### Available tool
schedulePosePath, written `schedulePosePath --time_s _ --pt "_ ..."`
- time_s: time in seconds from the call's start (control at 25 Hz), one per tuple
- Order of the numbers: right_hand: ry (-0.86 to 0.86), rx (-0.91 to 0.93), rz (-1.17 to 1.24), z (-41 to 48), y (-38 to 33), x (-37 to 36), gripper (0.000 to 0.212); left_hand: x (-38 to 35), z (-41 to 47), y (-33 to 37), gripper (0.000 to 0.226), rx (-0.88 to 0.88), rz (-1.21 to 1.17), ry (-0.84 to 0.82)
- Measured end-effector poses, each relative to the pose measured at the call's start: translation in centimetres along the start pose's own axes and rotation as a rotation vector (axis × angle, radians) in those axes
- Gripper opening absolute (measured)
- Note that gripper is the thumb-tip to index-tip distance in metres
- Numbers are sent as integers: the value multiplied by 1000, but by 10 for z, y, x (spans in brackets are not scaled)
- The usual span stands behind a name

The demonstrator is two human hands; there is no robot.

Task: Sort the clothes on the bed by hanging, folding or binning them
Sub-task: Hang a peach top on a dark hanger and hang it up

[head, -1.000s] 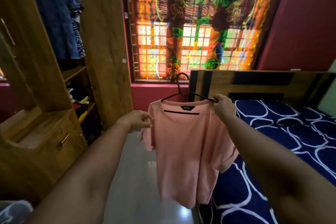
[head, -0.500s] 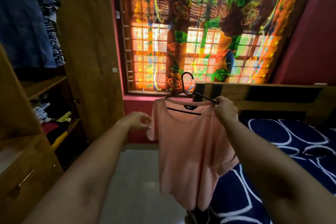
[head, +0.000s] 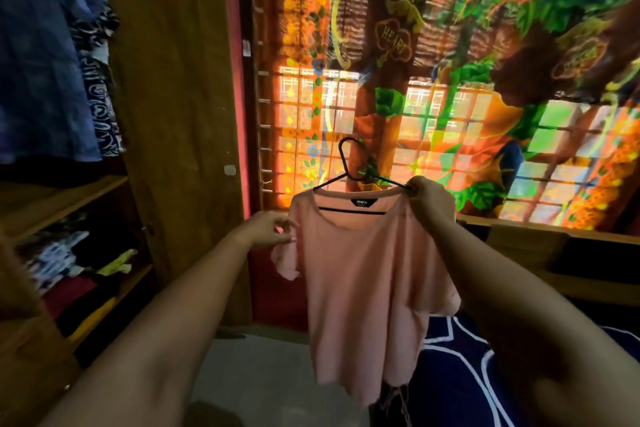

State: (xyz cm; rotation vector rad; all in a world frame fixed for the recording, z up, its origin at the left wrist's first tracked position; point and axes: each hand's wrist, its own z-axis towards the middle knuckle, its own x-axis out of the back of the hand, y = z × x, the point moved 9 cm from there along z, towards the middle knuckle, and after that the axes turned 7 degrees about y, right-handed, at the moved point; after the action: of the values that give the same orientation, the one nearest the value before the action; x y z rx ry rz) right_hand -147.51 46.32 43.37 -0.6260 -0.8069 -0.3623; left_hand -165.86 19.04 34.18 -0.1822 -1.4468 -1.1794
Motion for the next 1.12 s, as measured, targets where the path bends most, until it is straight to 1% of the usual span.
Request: schedulePosePath --time_s 0.12,0.32,0.52,0.64,0.76,0.88,1.0,1.08,1.12 --pt "0 85 -36 43 -25 -42 22 5 38 -34 37 48 -12 -9" --pt "84 198 -56 115 -77 -113 22 21 116 -120 33 120 -63 37" --pt "108 359 -53 198 -169 -181 22 97 201 -198 32 161 -107 143" --pt "74 429 29 234 -231 -221 23 150 225 -245 34 200 -67 226" --pt "-29 565 65 246 -298 -270 25 192 225 -293 31 265 -3 303" --pt "-128 802 112 233 -372 -306 27 241 202 -335 28 357 35 464" --pt "-73 980 118 212 -451 -329 27 279 166 -372 26 497 79 563" --pt "-32 1044 177 196 -497 -336 27 300 145 -385 24 557 120 600" --pt "-21 1071 221 190 -515 -339 26 311 136 -384 24 586 182 614"
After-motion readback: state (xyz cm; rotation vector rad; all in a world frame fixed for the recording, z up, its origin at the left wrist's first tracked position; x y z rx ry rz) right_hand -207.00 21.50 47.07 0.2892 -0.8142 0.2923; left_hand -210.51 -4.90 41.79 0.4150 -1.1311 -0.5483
